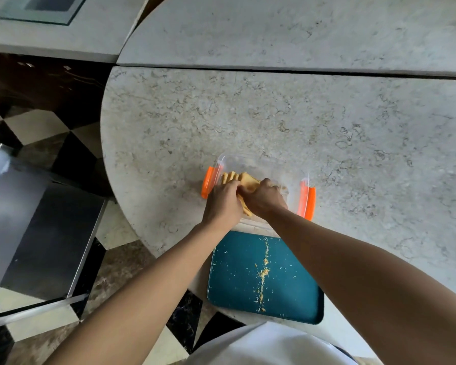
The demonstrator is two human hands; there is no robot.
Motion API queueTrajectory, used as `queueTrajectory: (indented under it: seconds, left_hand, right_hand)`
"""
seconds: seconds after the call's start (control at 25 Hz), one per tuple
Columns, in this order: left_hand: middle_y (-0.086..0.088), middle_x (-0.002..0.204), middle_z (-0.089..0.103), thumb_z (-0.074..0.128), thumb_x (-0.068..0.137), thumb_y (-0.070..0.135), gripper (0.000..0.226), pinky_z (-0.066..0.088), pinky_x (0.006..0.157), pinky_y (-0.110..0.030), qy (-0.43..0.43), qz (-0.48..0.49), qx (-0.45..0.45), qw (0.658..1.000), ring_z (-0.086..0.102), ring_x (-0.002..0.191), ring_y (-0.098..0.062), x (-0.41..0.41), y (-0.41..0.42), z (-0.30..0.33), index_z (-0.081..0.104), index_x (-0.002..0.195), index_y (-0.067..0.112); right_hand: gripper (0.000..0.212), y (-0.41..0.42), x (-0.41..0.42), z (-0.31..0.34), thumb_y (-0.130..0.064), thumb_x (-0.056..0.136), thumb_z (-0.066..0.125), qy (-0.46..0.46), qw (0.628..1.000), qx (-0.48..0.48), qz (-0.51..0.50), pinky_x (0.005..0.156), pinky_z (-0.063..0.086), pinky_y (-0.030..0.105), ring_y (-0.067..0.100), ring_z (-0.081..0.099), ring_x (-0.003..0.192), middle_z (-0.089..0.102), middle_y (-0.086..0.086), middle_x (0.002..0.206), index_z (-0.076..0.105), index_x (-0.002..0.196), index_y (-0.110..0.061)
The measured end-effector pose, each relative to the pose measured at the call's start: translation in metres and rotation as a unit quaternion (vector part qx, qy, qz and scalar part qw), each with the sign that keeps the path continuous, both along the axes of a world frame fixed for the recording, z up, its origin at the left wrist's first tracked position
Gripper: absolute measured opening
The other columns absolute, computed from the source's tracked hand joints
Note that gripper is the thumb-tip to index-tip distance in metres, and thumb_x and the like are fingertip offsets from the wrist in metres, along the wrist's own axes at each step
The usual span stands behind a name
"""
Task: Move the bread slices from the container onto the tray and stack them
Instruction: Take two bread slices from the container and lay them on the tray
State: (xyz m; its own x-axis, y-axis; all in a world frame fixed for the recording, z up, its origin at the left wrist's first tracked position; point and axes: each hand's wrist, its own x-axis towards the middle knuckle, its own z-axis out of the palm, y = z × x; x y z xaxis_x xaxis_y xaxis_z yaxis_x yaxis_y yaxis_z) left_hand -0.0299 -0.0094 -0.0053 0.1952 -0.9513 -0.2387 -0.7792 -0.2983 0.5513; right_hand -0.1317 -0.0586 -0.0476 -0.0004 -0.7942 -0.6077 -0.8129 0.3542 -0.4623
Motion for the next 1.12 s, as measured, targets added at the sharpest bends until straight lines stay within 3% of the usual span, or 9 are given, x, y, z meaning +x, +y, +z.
queueTrajectory:
  seconds: [0.2,0.36,0.56,0.72,0.8,0.92,1.0,1.12]
  left_hand:
    - [-0.008,0.117,0.073,0.06,0.09,-0.003,0.032,0.057,0.091,-0.037,0.033,0.039,0.025,0.998,0.067,0.108,-0.026,-0.001,-0.004,-0.008,0.067,0.117,0.014]
    - [-0.007,0.116,0.073,0.061,0.09,0.0,0.029,0.057,0.09,-0.036,0.05,0.042,0.02,0.998,0.066,0.108,-0.024,-0.006,-0.006,-0.013,0.066,0.115,0.014]
    - [-0.009,0.118,0.068,0.065,0.086,-0.001,0.035,0.055,0.089,-0.037,0.092,0.034,0.01,0.995,0.064,0.107,-0.026,-0.016,-0.013,-0.017,0.061,0.119,0.01]
    - [-0.012,0.125,0.054,0.065,0.081,-0.002,0.052,0.041,0.083,-0.031,0.029,-0.008,-0.002,1.0,0.052,0.114,-0.029,-0.026,-0.024,-0.023,0.051,0.129,0.012]
    - [-0.015,0.129,0.053,0.068,0.083,0.006,0.056,0.041,0.083,-0.033,0.011,-0.027,0.025,0.999,0.051,0.118,-0.032,-0.029,-0.029,-0.027,0.045,0.134,0.013]
    - [-0.016,0.122,0.06,0.078,0.081,0.022,0.065,0.04,0.072,-0.035,0.006,-0.035,0.067,0.997,0.057,0.11,-0.033,-0.028,-0.03,-0.033,0.041,0.134,0.01]
    - [-0.015,0.116,0.063,0.077,0.081,0.015,0.065,0.045,0.07,-0.037,-0.004,-0.026,0.068,0.997,0.059,0.105,-0.033,-0.026,-0.03,-0.033,0.04,0.134,0.008]
    - [-0.013,0.106,0.069,0.066,0.08,0.0,0.047,0.057,0.075,-0.043,-0.031,-0.014,0.065,0.997,0.064,0.099,-0.034,-0.021,-0.034,-0.029,0.05,0.123,0.01]
  right_hand:
    - [0.088,-0.004,-0.002,-0.001,-0.075,0.081,0.052,-0.01,1.0,0.014,0.008,0.085,0.053,0.043,0.036,0.059,0.114,0.057,0.019,0.132,0.039,0.138,-0.009]
    - [0.082,-0.002,-0.01,0.0,-0.072,0.081,0.051,-0.02,1.0,-0.008,0.005,0.074,0.049,0.039,0.035,0.062,0.107,0.064,0.017,0.123,0.043,0.132,-0.009]
    - [0.06,-0.001,-0.024,0.003,-0.053,0.089,0.045,-0.039,0.997,-0.034,-0.053,0.074,0.045,0.038,0.038,0.061,0.1,0.064,0.022,0.117,0.05,0.124,-0.004]
    - [0.029,0.0,-0.027,0.011,-0.032,0.09,0.046,-0.035,0.993,-0.081,-0.075,0.068,0.043,0.039,0.036,0.057,0.081,0.068,0.02,0.102,0.047,0.105,-0.008]
    - [0.025,0.001,-0.029,0.014,-0.024,0.088,0.05,-0.024,0.993,-0.099,-0.056,0.065,0.044,0.038,0.035,0.059,0.079,0.066,0.017,0.093,0.045,0.107,-0.008]
    - [0.027,0.002,-0.033,0.015,-0.011,0.089,0.054,0.02,0.993,-0.114,-0.004,0.059,0.039,0.034,0.031,0.054,0.072,0.057,0.01,0.08,0.043,0.113,-0.007]
    - [0.021,0.005,-0.035,0.015,-0.003,0.088,0.053,0.05,0.992,-0.113,0.017,0.058,0.038,0.034,0.03,0.052,0.07,0.051,0.007,0.073,0.039,0.102,-0.009]
    - [0.025,0.011,-0.035,0.015,0.005,0.085,0.05,0.077,0.989,-0.116,0.049,0.058,0.038,0.035,0.031,0.051,0.071,0.046,0.005,0.068,0.034,0.096,-0.01]
